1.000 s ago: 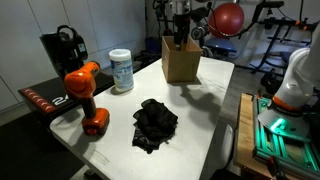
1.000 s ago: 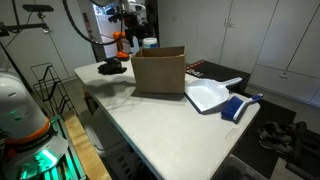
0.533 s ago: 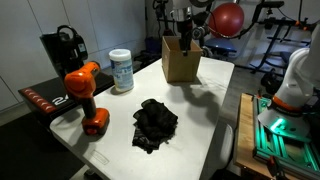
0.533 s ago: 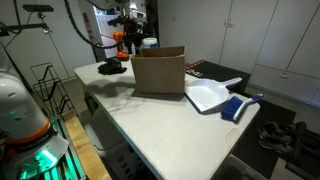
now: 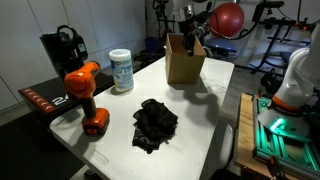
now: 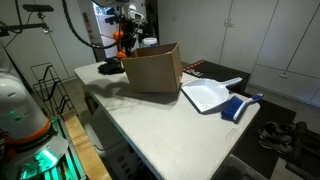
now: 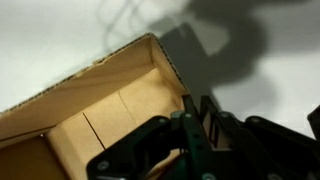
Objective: Flip the cardboard box to the right twice
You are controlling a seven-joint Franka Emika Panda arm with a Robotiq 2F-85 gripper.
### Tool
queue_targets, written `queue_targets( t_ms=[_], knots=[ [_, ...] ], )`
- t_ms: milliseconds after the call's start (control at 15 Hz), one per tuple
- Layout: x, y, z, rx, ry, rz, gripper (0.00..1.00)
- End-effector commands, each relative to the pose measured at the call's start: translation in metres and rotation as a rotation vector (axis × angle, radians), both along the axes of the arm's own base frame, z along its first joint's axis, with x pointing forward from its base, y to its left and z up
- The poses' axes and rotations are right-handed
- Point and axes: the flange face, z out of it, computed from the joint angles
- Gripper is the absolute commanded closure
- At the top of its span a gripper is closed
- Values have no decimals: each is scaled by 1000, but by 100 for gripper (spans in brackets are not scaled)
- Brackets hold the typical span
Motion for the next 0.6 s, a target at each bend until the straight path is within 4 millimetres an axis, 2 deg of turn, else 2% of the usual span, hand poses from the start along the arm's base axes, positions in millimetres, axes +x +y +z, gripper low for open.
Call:
queue_targets(
  t_ms=[0,267,533],
  knots=[
    [5,2,1,39,29,-112,97],
    [12,-5,7,69,-4,-225,99],
    [13,-3,11,110,-1,-182,99]
  ],
)
